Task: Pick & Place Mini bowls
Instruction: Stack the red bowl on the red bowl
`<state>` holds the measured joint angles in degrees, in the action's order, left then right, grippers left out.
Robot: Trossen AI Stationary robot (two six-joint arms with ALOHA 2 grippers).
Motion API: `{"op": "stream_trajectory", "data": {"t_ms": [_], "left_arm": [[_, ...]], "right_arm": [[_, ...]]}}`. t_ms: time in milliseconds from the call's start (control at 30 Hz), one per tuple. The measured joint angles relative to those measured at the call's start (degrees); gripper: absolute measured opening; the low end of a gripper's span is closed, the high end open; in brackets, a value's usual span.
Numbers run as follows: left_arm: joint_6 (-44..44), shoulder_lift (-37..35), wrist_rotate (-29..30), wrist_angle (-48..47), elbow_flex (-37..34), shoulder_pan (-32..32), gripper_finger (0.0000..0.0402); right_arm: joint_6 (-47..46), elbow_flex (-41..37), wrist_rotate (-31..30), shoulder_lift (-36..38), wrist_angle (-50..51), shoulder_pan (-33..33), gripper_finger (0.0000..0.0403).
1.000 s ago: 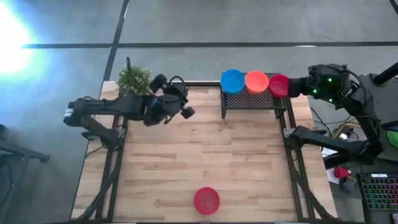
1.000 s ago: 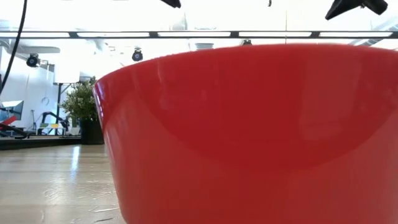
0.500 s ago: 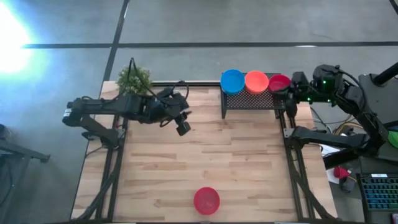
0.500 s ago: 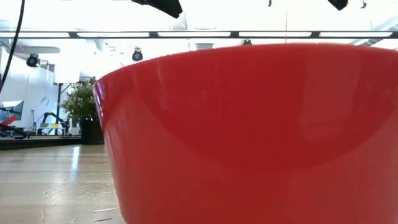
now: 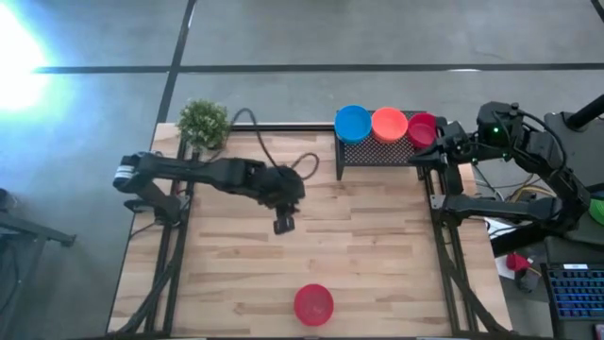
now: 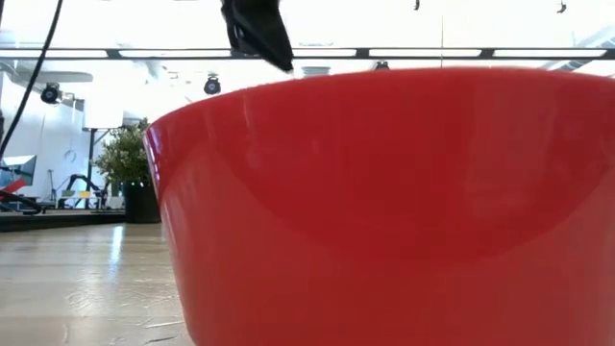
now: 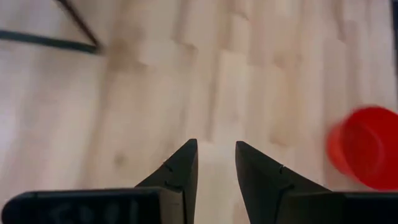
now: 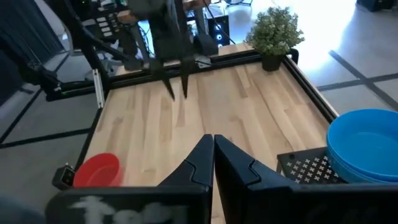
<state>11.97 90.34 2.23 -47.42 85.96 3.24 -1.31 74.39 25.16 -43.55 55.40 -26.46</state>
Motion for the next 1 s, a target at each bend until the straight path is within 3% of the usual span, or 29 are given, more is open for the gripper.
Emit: {"op": "stream_trajectory", "data": {"t_ms": [300, 600, 1000], "left_arm": [[-1.4, 5.4, -16.5, 1.3, -2.1, 1.8, 0.0101], [-0.4, 10.4, -17.7, 2.2, -3.9, 8.1, 0.0101], [15.5, 18.4, -17.7, 12.2, -3.9, 14.0, 0.0101]], "right_arm": [[-0.1, 0.0, 0.0, 0.0, 1.6, 0.0, 0.0011], [-1.2, 0.0, 0.0, 0.0, 1.6, 0.0, 0.0011], [3.0, 0.0, 3.8, 0.0, 1.8, 0.0, 0.0011]]}}
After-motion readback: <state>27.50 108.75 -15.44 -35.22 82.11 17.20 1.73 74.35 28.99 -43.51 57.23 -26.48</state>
